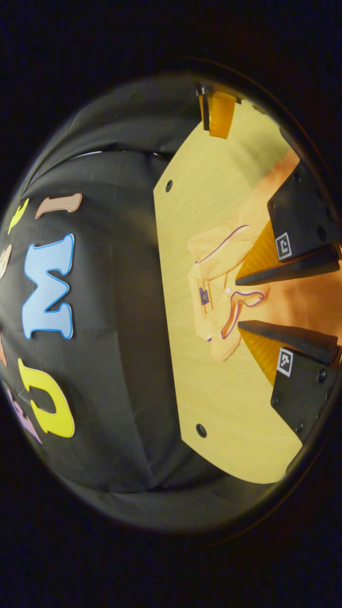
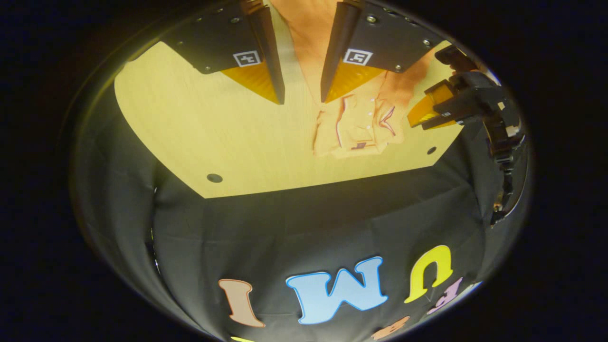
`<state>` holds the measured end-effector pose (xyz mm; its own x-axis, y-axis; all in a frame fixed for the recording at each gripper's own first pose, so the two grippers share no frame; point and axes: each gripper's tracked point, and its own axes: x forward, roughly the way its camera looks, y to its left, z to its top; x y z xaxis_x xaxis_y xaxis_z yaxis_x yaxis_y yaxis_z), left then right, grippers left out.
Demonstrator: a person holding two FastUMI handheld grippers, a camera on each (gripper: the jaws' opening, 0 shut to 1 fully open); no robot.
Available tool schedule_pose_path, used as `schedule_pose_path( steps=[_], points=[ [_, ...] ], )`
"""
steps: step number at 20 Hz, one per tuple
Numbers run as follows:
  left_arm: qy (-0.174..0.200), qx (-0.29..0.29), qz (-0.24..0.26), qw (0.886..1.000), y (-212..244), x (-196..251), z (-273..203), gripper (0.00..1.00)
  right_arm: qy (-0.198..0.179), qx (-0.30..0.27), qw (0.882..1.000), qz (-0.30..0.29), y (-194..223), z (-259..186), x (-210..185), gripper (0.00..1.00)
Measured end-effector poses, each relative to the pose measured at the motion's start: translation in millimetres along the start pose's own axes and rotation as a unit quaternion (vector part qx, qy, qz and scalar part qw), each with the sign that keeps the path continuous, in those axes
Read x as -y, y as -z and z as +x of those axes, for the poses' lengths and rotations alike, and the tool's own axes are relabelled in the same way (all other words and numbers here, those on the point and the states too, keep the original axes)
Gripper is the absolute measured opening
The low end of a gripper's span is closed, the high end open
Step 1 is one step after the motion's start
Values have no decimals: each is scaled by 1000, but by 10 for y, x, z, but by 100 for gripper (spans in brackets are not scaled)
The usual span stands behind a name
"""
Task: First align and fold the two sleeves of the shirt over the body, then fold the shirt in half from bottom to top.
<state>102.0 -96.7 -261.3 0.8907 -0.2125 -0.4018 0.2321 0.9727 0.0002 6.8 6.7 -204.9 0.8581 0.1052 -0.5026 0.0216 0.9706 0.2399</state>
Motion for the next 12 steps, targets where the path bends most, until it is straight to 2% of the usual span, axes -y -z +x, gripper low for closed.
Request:
schedule_pose_path(
  steps=[6,12],
  points=[
    [1,-11,6,1000,334,-4,-676,53,-19,-33,999,-22,525,-381,-97,49],
    [13,-44,14,999,859,113,-1324,56,-52,-93,992,-72,1229,-811,-236,49]
  ],
)
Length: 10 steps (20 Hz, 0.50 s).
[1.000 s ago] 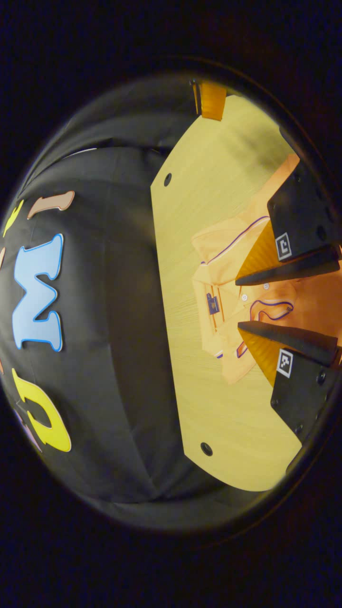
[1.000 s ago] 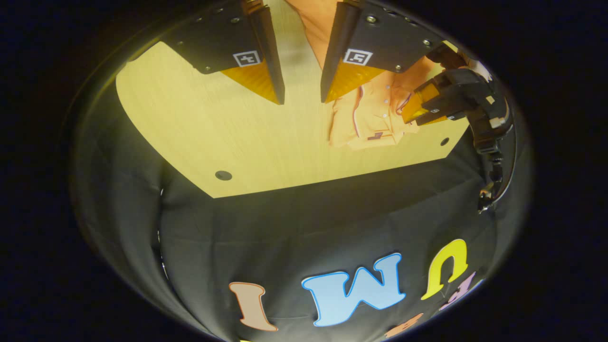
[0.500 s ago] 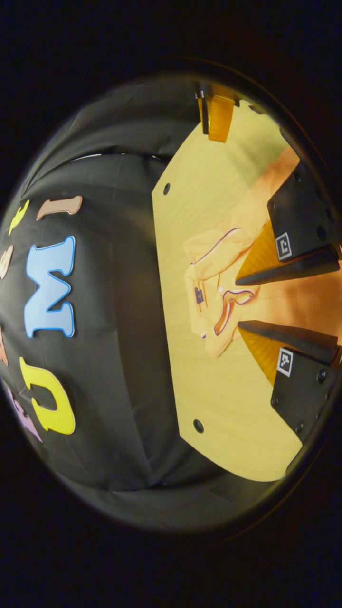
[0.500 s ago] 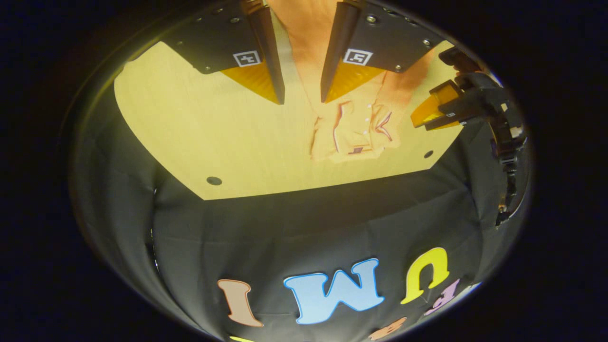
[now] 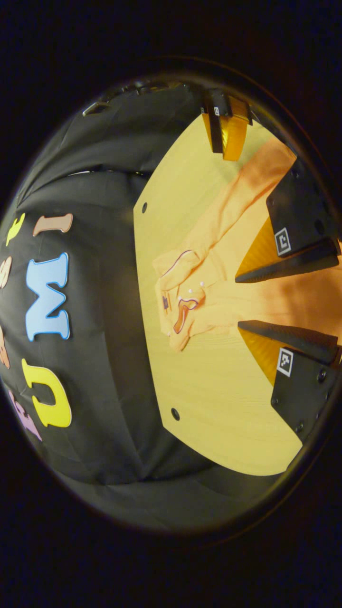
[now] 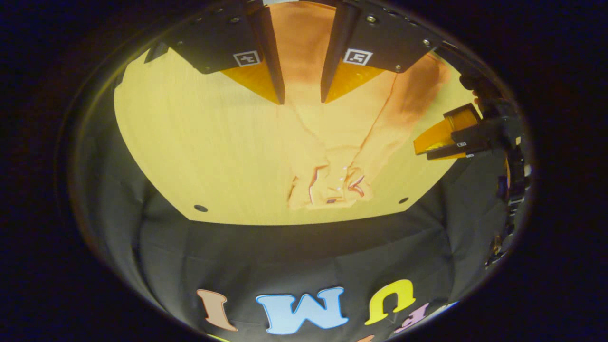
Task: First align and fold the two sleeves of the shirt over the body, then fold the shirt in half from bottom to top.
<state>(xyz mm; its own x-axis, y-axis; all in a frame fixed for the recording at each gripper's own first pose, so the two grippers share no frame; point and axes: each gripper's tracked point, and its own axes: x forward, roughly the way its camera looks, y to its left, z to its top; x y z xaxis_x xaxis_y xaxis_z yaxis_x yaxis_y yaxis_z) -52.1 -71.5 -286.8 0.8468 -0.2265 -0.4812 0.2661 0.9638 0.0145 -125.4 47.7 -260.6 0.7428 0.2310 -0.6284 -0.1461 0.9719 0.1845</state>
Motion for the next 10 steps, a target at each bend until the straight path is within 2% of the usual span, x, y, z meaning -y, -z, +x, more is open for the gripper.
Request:
schedule_pose_path(
  steps=[1,4,7,8,9,10],
  points=[
    [1,-6,1,1000,96,10,-95,53,-4,-9,1000,-5,112,-46,-39,49],
    [-2,-27,1,1000,438,6,-320,59,-14,-33,999,-10,428,-151,-154,49],
    [-1,-53,7,999,787,29,-512,56,-20,-57,998,-20,701,-195,-230,49],
    [0,-61,11,998,891,41,-551,62,-23,-65,997,-23,792,-141,-241,49],
    [1,-66,14,998,984,45,-594,70,-24,-74,997,-24,868,-141,-249,54],
    [3,-70,18,997,1066,66,-639,74,-23,-80,996,-26,925,-128,-243,62]
  ],
)
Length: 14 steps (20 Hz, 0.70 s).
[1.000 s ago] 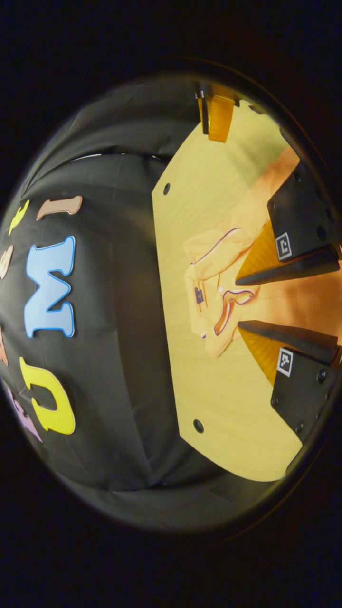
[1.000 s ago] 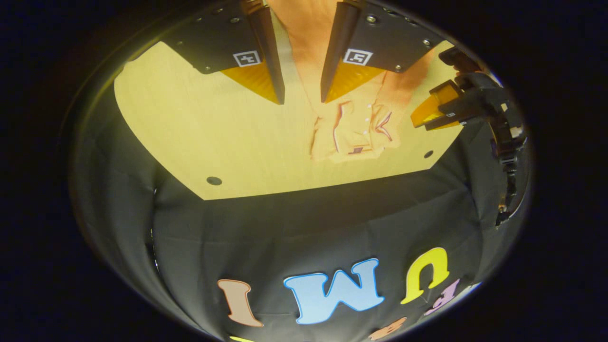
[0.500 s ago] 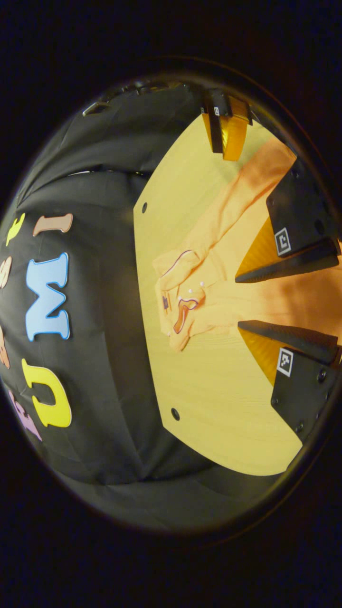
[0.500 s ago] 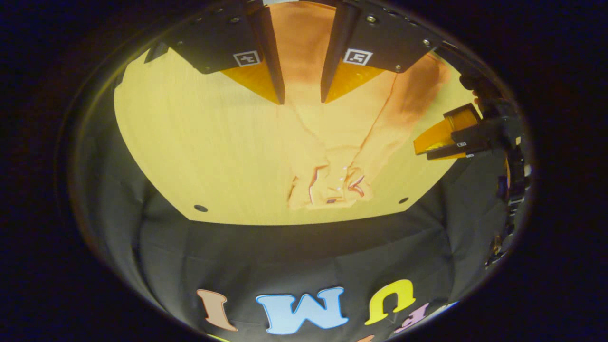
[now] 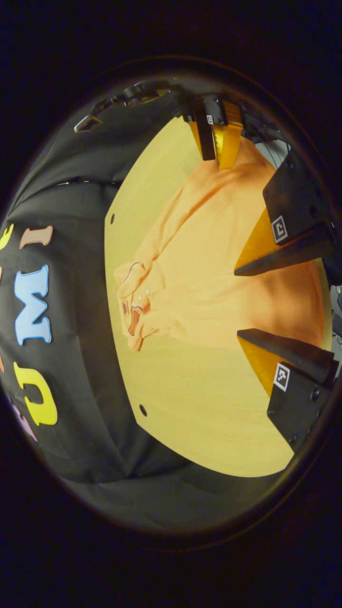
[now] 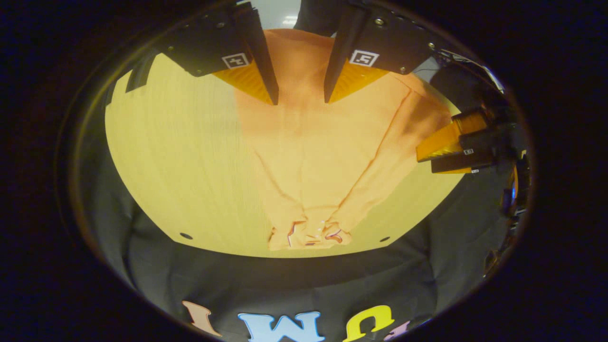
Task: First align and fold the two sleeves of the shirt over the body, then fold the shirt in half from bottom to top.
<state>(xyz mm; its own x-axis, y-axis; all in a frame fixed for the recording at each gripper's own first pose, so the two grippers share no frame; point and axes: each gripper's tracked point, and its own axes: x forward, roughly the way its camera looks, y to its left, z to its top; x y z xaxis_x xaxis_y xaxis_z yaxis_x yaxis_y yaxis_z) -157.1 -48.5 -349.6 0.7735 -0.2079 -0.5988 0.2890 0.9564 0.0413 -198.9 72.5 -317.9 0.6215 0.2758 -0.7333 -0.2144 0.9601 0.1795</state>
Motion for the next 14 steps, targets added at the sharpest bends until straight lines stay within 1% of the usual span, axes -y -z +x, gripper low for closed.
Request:
schedule_pose_path(
  steps=[1,3,4,5,6,7,8,9,10,11,12,13,14],
  points=[
    [-2,-6,4,1000,85,5,-18,77,3,-6,1000,-1,43,26,15,63],
    [-5,-15,7,1000,244,16,-38,72,8,-13,1000,-5,127,54,44,63],
    [-9,-21,9,1000,343,12,-10,79,10,-18,1000,-10,176,71,66,63],
    [-10,-26,8,1000,438,21,19,80,9,-26,1000,-13,233,97,70,64],
    [-13,-33,6,999,519,26,65,81,11,-28,999,-18,251,86,70,66],
    [-14,-45,4,999,619,25,89,84,13,-19,999,-26,217,131,68,67],
    [-16,-28,-1,999,570,15,85,84,16,-25,999,-36,266,103,75,66],
    [-19,-32,-5,999,575,26,90,88,19,-16,999,-47,240,96,76,66],
    [-21,-21,-10,1000,570,44,82,87,20,-15,998,-56,246,96,81,66],
    [-22,-19,-19,999,578,45,101,88,20,-6,998,-54,229,111,80,64],
    [-25,-15,-32,999,563,53,131,87,20,0,999,-47,245,115,74,64],
    [-27,-16,-43,999,542,53,148,87,20,5,999,-42,243,123,71,67],
    [-30,-14,-43,999,555,52,163,87,20,12,999,-42,243,126,69,67]
  ],
)
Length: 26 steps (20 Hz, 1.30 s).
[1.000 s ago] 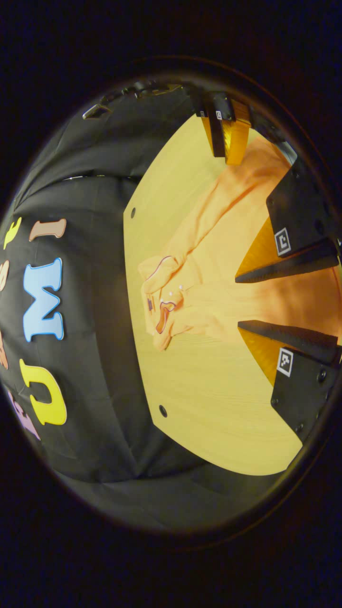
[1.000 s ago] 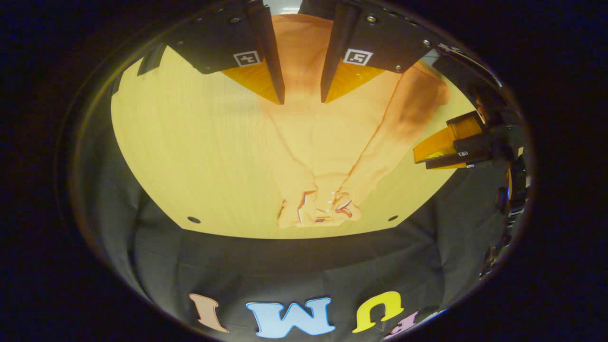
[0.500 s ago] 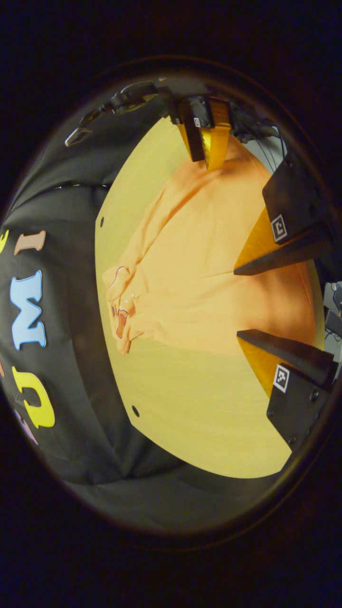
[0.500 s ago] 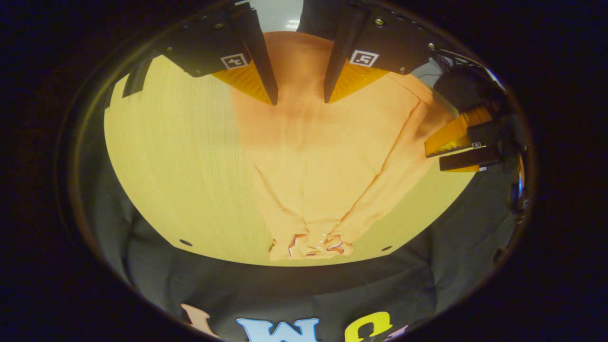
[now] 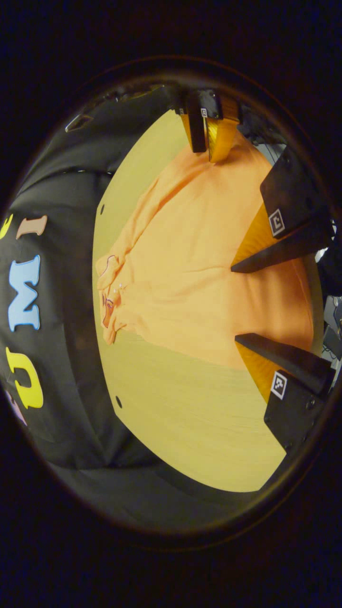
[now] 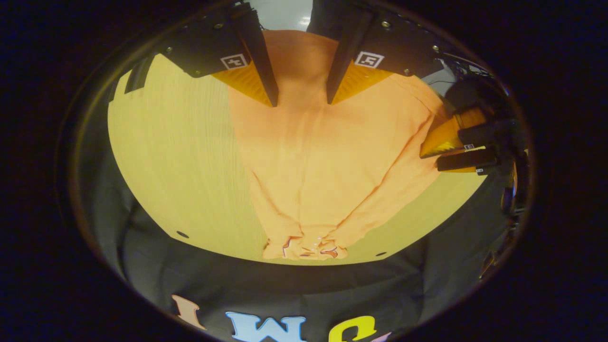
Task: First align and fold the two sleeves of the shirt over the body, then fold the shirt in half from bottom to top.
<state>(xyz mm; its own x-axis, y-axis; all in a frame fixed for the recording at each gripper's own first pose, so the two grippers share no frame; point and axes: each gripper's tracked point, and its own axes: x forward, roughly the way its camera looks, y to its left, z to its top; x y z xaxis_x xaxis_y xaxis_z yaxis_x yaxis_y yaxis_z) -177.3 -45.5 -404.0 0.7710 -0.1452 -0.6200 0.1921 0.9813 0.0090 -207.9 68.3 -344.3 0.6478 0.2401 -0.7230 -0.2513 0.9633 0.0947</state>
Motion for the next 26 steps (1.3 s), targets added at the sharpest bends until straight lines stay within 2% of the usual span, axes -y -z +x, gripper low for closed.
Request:
schedule_pose_path(
  steps=[6,8,10,12,13,14,15,21,26],
  points=[
    [-1,3,-1,1000,-6,26,3,87,0,14,1000,6,28,-2,2,67],
    [13,9,1,1000,-33,97,23,85,-13,19,999,23,19,-26,-13,66],
    [22,14,15,1000,-38,199,40,54,-26,23,997,70,9,5,-25,21],
    [11,15,15,1000,-47,227,59,25,-32,13,995,91,-1,32,-36,20],
    [2,22,10,1000,-67,221,56,11,-29,11,996,82,-23,39,-22,21],
    [-3,22,7,1000,-61,222,62,7,-24,10,997,74,-24,140,-44,20],
    [-5,25,6,1000,-67,229,63,7,-19,12,998,66,-47,126,-27,1],
    [-8,7,5,1000,-94,213,82,7,-1,-5,997,73,-19,4,-27,0],
    [-18,4,-4,1000,-280,52,165,7,-7,-9,998,62,-201,42,-65,0]
  ],
)
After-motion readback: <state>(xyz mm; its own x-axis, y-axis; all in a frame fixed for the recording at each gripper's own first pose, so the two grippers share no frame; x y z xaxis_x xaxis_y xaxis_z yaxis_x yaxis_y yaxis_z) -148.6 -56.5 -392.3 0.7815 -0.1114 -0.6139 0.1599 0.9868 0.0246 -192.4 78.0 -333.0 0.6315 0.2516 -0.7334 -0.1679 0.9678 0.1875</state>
